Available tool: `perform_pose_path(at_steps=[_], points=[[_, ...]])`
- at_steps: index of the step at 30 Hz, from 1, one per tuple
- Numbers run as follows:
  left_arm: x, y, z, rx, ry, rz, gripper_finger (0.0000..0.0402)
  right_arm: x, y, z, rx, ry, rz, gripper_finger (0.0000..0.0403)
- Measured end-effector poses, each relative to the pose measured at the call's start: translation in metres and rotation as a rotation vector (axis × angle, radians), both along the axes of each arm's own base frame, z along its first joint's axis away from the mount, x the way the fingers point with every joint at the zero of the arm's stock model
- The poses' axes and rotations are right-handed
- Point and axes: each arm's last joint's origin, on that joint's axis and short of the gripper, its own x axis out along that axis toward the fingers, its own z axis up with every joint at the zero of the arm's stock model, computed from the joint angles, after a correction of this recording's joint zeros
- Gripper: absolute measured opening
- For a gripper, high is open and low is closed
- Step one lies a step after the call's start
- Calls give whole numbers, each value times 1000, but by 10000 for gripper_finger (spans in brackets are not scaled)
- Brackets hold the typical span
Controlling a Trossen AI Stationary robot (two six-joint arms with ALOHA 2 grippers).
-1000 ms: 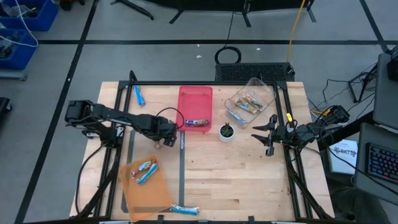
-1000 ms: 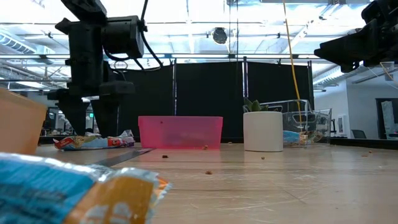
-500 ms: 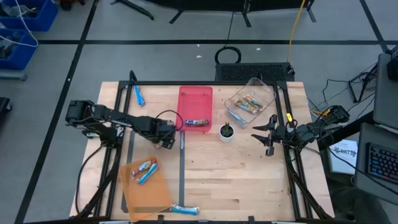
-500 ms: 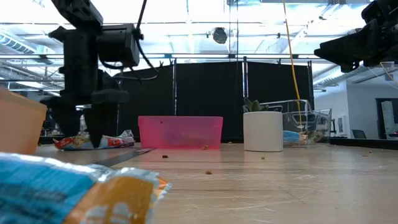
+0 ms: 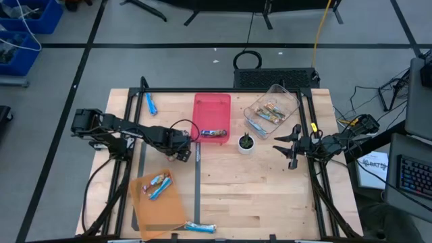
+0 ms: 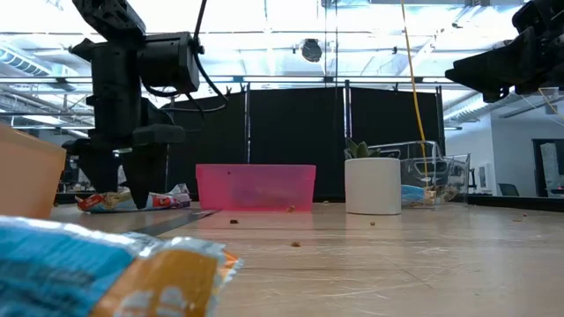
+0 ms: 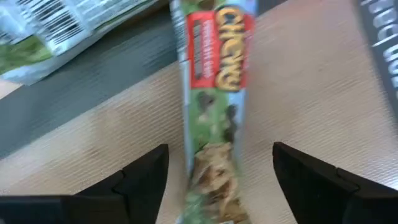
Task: Pick and place Granola Bars by type
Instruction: Put the red granola bar into the orange bin
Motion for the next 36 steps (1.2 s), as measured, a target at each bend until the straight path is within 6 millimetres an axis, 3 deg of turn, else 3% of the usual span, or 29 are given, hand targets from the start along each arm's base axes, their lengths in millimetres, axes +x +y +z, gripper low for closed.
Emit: perform_pose_path(at_steps=[10, 24, 36], points=[[6, 1, 1, 19, -59, 2, 184, 0, 0, 0, 0, 0, 0, 142], [7, 0, 2, 28, -70, -37, 12, 0, 0, 0, 0, 0, 0, 142], [8, -15, 24, -6, -87, -99, 8, 0, 0, 0, 0, 0, 0, 142]])
